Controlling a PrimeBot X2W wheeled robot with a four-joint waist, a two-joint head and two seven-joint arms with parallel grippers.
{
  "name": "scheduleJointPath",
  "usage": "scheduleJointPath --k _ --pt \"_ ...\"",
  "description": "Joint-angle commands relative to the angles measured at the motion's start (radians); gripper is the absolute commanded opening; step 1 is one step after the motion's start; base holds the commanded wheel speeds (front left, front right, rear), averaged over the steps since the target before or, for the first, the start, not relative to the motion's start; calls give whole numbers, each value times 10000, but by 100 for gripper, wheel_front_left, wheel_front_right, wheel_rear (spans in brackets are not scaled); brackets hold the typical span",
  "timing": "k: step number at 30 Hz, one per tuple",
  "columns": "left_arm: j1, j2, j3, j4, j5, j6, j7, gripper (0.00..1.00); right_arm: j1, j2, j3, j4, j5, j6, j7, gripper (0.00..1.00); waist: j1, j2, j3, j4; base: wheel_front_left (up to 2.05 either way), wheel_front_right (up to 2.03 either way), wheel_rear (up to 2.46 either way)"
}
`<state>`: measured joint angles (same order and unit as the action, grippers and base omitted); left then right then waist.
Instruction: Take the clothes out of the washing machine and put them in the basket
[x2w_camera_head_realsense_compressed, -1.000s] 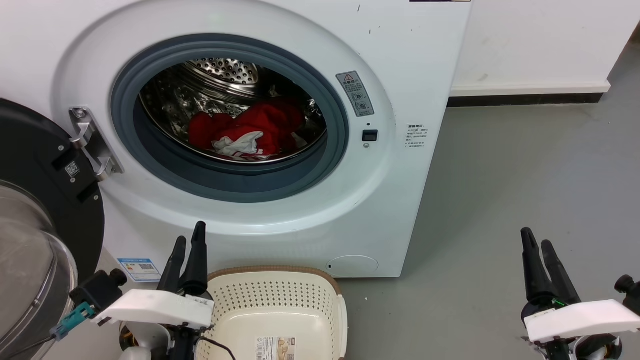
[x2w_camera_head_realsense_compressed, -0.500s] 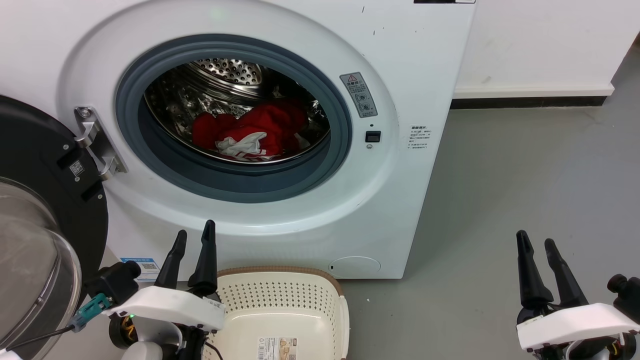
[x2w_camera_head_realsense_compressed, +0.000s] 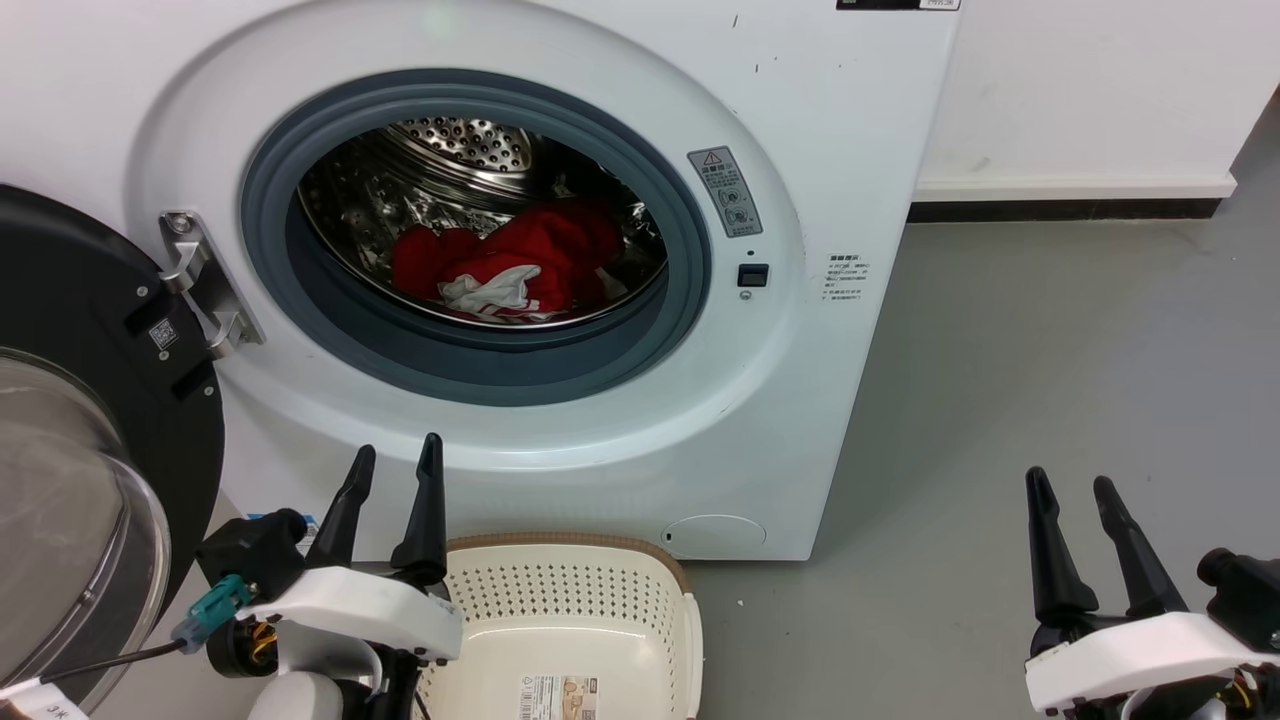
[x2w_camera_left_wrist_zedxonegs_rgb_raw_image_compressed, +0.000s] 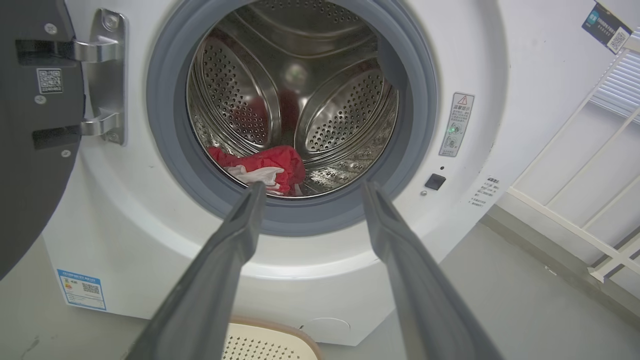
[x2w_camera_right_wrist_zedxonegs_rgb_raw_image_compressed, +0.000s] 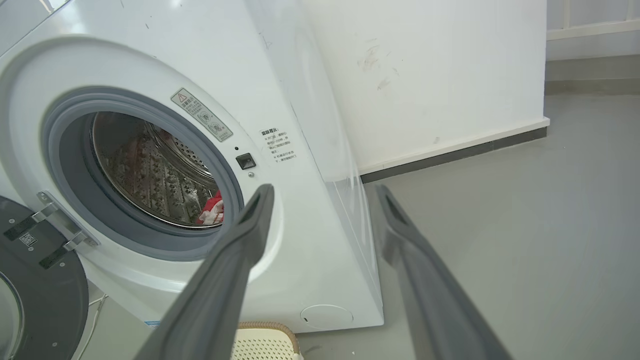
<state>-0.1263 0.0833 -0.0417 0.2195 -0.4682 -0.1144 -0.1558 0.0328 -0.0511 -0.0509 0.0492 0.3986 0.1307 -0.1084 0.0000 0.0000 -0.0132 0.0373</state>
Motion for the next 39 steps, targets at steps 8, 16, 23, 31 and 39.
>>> scheduleJointPath --k 8,16,23,31,39 --pt "-198 78 -107 8 887 73 -260 100 105 6 24 -210 -813 1 -86 100 0 0 -11 58 0 0 0" --pt "-244 132 -206 91 1840 162 -477 100 240 8 -20 -343 -1803 0 -72 100 0 0 -40 125 0 0 0" --pt "-239 123 -229 174 2519 227 -669 100 328 11 -106 -407 -2655 -1 -74 100 0 0 -82 162 0 0 0" --pt "-215 113 -262 238 3123 250 -816 100 442 13 -176 -419 -3280 -1 -66 100 0 0 -141 192 0 0 0" --pt "-252 86 -223 340 3634 267 -967 100 522 16 -199 -486 -3816 -1 -129 100 0 0 -141 202 0 0 0"
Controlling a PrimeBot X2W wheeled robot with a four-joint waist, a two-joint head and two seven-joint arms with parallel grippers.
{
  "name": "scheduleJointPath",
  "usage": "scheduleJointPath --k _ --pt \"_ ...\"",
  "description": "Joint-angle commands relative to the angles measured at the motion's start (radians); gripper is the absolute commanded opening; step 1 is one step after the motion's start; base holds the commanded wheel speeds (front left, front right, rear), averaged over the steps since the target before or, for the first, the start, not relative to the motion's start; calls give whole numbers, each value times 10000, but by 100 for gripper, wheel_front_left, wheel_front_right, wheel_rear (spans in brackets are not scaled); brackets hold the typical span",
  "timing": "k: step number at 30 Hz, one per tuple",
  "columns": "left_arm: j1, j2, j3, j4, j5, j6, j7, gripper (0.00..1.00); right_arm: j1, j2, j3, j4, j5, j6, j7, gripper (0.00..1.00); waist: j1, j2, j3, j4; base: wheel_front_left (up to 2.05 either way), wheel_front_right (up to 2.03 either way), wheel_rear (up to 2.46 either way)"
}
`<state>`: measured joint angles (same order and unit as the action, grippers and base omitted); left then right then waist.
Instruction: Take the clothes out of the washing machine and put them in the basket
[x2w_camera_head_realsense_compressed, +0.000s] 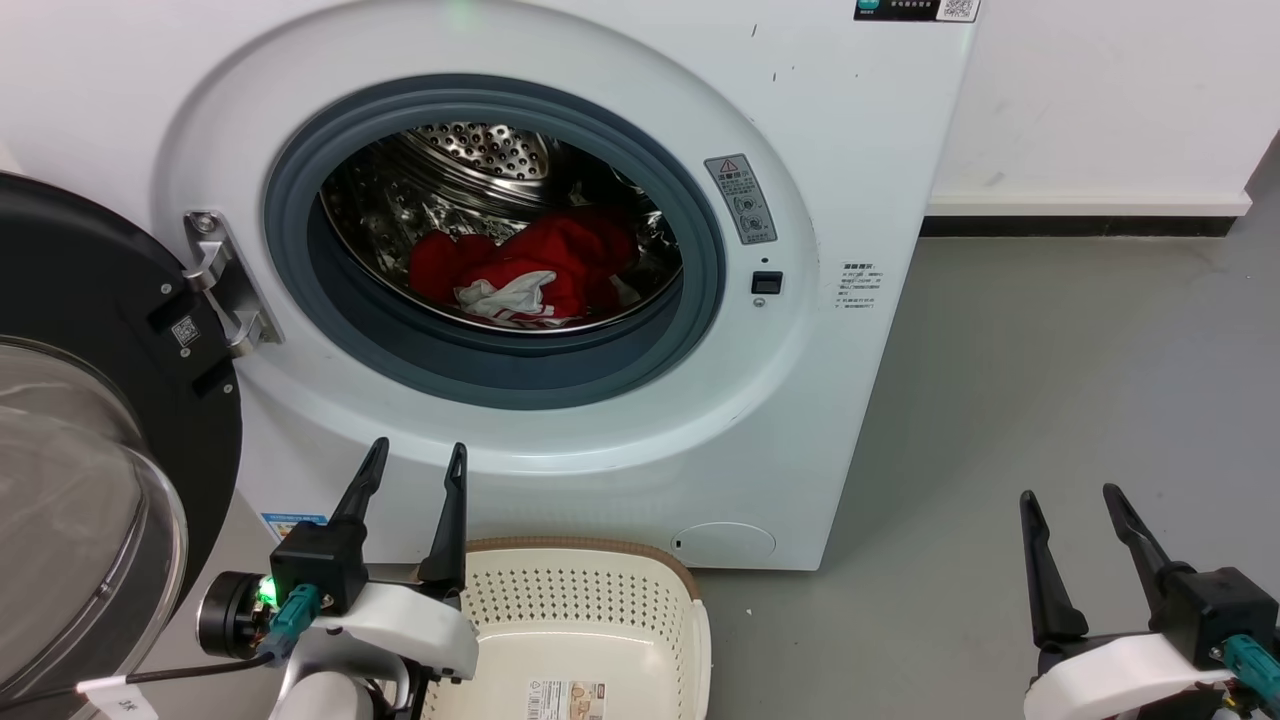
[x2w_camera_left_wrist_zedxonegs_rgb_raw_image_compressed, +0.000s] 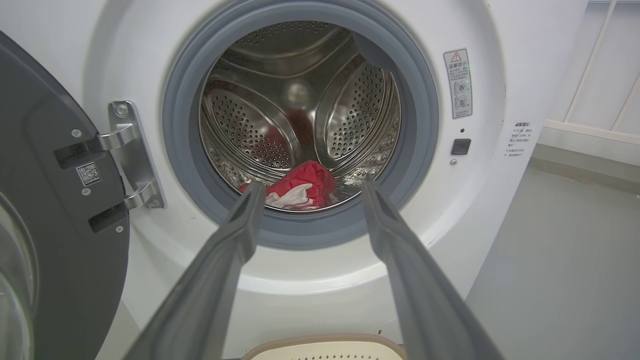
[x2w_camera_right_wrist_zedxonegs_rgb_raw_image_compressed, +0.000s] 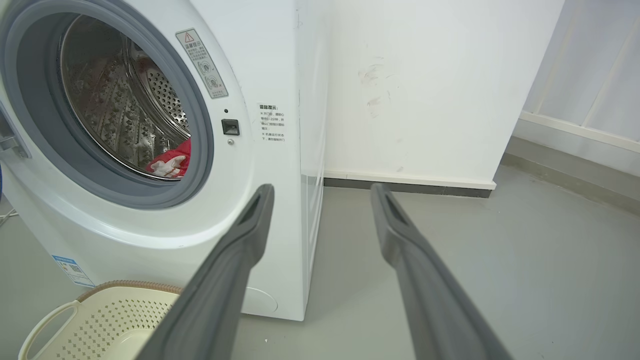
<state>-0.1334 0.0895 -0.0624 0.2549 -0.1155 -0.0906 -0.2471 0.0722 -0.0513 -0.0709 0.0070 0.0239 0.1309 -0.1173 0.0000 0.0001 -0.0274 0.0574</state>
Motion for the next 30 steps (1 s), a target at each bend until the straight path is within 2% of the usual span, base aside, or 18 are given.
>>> scheduleJointPath --k 1,7,30 --pt "-181 16 -5 9 158 36 -80 100 147 18 -6 -67 -149 -3 -45 100 0 -1 1 5 0 0 0" --pt "-169 -30 97 140 456 36 -179 100 148 20 -34 -95 -504 -5 -68 100 0 -1 2 26 0 0 0" --pt "-216 -127 317 424 441 -72 -195 100 84 20 -29 83 -233 -5 -63 100 0 -1 150 29 0 0 0"
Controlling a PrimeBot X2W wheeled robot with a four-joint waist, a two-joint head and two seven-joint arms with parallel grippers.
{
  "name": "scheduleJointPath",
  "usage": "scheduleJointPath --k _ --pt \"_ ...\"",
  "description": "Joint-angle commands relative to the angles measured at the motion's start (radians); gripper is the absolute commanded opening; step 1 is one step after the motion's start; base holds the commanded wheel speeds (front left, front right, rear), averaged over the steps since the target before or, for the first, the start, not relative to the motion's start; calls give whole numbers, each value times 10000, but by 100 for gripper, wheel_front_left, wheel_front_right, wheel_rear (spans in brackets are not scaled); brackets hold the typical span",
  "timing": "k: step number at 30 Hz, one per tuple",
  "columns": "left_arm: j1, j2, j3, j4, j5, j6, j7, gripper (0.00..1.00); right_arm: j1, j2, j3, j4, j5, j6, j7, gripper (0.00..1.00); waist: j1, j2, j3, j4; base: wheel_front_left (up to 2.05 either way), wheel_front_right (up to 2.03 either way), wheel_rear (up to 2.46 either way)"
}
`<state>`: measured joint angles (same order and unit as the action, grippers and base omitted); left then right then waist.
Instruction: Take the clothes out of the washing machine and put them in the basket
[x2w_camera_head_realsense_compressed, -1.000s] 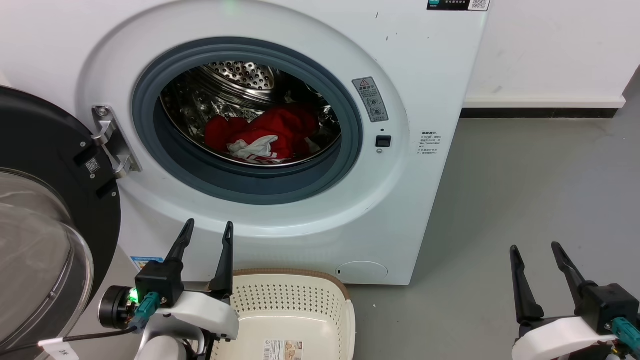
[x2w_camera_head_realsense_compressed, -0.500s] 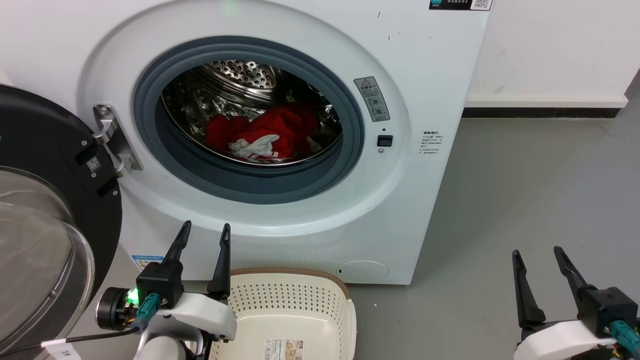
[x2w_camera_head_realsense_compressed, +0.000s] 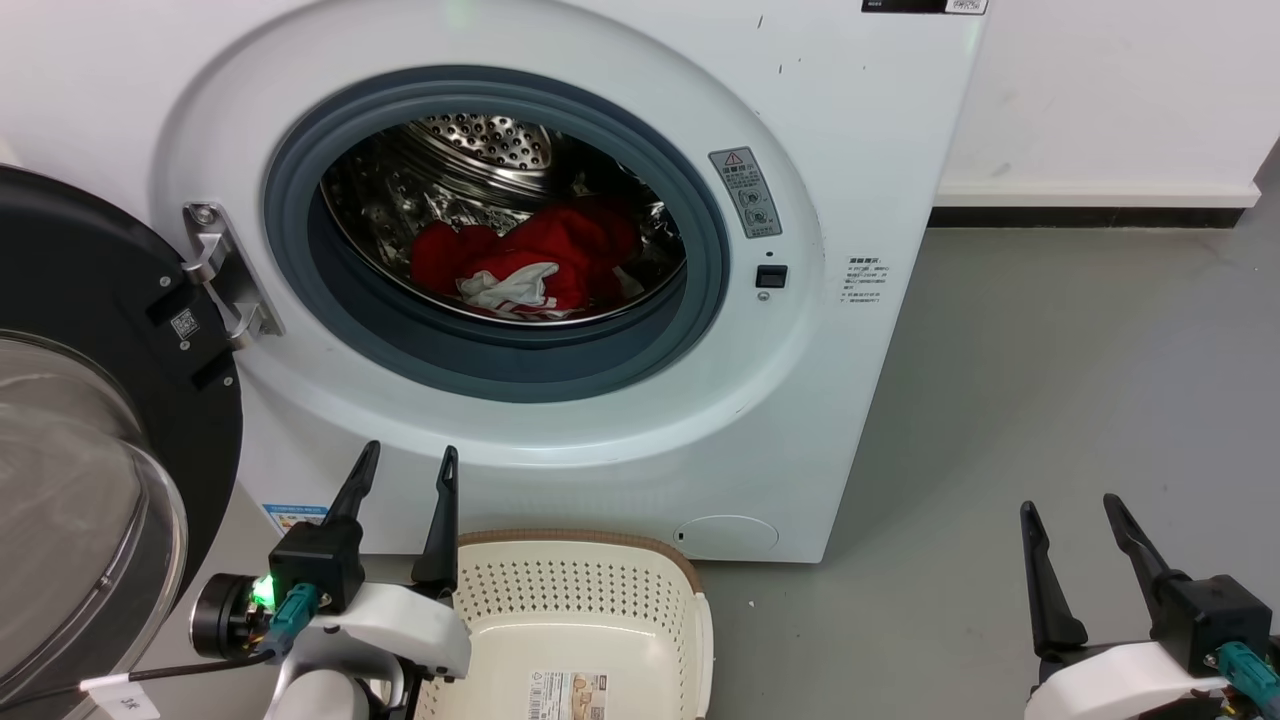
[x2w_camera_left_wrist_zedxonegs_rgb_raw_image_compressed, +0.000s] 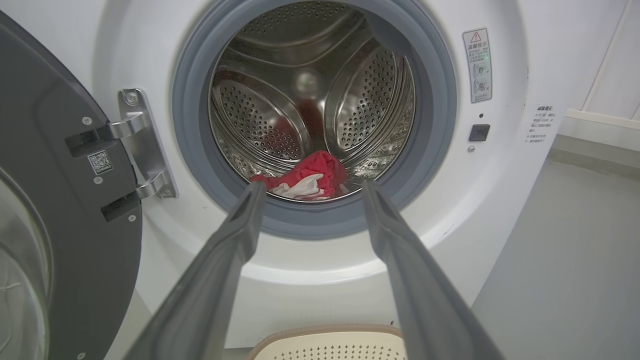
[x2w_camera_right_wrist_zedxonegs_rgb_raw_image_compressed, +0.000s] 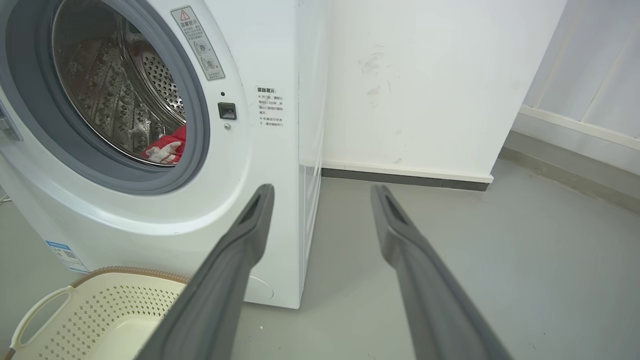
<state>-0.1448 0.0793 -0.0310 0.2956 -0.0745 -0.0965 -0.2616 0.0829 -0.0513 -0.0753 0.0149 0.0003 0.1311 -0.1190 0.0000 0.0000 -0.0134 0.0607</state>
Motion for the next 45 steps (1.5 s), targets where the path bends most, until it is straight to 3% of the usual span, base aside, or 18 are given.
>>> scheduleJointPath --k 1,11,18,33,45 --pt "-130 -16 12 23 43 -17 -50 100 -37 20 27 -12 3 -7 -44 100 0 0 39 -15 0 0 0" --pt "-817 209 282 383 -60 -9 -39 100 -337 22 364 -291 52 -7 -51 100 0 0 653 -452 0 0 0" --pt "-2131 676 632 1425 -351 -74 -39 100 -699 20 662 -679 100 -7 -27 100 0 0 1709 -1035 0 0 0" --pt "-6138 2172 188 4104 -459 -302 86 100 -1912 25 1381 -873 199 -7 -398 100 0 0 4703 -2035 0 0 0" --pt "-9495 3620 -610 5898 -525 -345 965 100 -2605 28 2146 -449 790 -7 -1018 100 0 0 6174 -3098 0 0 0"
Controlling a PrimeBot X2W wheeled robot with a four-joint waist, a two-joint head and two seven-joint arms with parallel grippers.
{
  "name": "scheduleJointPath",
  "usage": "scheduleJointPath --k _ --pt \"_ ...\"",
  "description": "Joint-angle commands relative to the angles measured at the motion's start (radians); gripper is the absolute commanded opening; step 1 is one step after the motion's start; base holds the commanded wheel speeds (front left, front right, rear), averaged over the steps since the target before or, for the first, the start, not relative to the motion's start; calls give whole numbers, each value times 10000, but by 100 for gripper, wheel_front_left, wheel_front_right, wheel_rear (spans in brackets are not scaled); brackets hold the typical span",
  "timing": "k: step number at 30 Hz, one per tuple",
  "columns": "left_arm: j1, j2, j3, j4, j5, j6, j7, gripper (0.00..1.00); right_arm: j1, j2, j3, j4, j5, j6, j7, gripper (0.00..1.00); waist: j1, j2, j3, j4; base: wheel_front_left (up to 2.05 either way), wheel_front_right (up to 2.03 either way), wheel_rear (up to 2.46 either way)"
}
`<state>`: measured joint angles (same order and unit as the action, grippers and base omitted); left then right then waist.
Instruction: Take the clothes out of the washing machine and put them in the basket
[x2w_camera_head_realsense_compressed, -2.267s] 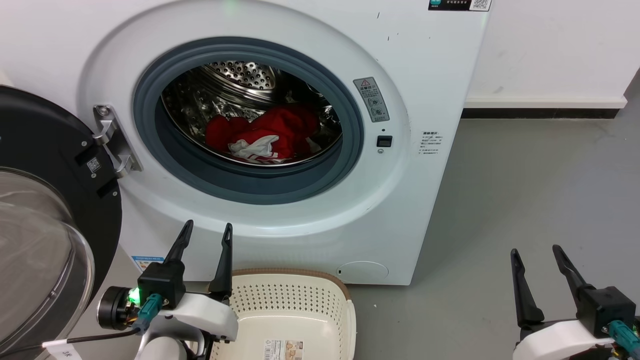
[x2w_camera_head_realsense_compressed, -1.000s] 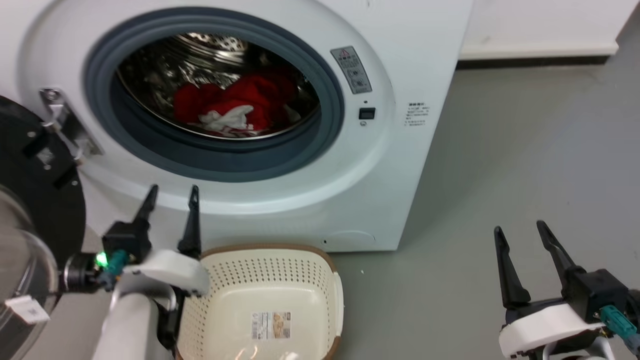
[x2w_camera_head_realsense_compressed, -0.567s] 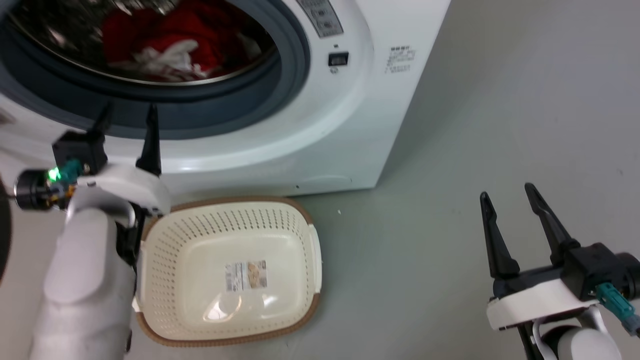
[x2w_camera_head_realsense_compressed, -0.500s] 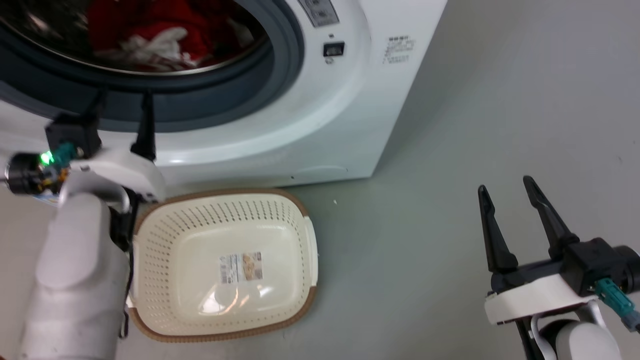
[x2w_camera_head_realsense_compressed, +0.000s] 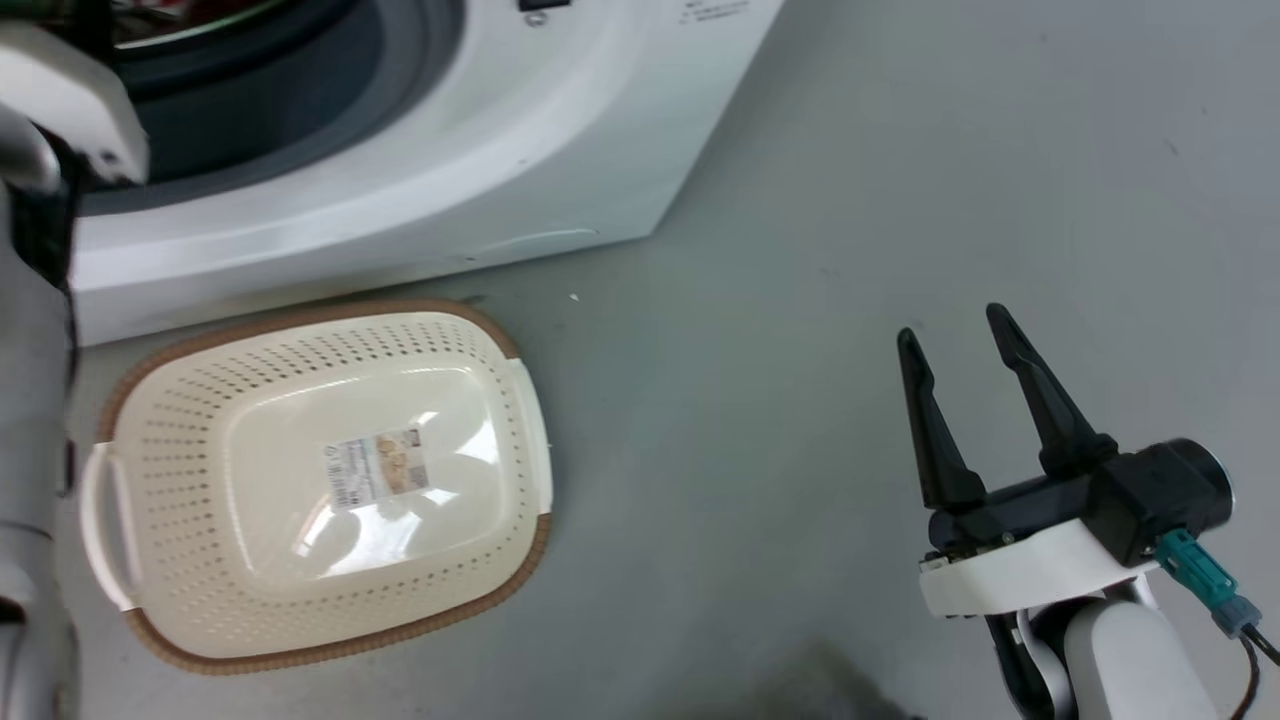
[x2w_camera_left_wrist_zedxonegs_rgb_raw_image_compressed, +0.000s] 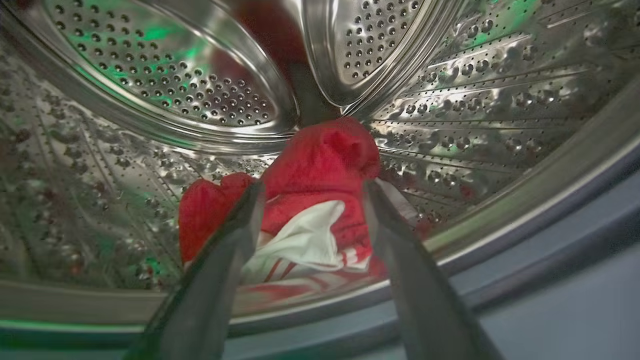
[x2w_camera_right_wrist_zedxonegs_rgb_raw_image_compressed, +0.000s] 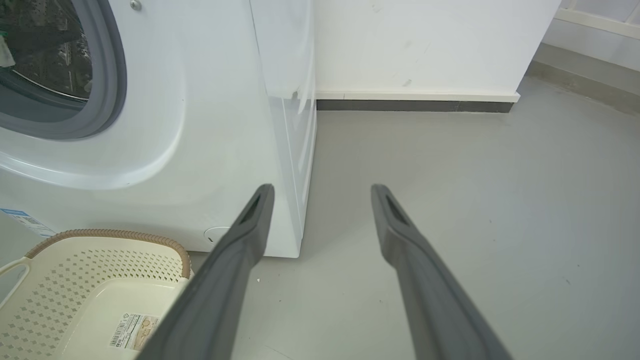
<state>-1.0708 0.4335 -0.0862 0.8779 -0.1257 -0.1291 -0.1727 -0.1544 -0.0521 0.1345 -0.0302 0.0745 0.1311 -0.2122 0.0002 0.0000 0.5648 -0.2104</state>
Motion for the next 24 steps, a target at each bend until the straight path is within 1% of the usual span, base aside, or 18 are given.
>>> scheduleJointPath --k 1,8,12,17,20,24 --pt "-539 211 -157 216 -108 -20 249 100 -232 35 123 26 106 -7 -129 100 -2 0 500 -483 0 0 0" --pt "-2319 1091 -1224 781 -586 -11 1555 100 -351 36 594 103 496 -7 -413 100 -2 0 1275 -1086 0 0 0" --pt "-3261 1642 -1896 945 -1128 -12 2572 100 -404 36 921 60 682 -7 -484 100 -2 0 1729 -1411 0 0 0" --pt "-4139 2381 -2628 963 -1763 -11 3882 100 -465 36 1285 20 875 -7 -529 100 -2 0 2240 -1800 0 0 0" --pt "-4459 2892 -3194 875 -1929 -12 4765 100 -475 36 1426 -21 975 -8 -530 100 -2 0 2534 -2001 0 0 0" --pt "-4804 3368 -3659 714 -2385 -12 5914 100 -463 36 1579 -117 1103 -7 -525 100 -2 0 2822 -2239 0 0 0"
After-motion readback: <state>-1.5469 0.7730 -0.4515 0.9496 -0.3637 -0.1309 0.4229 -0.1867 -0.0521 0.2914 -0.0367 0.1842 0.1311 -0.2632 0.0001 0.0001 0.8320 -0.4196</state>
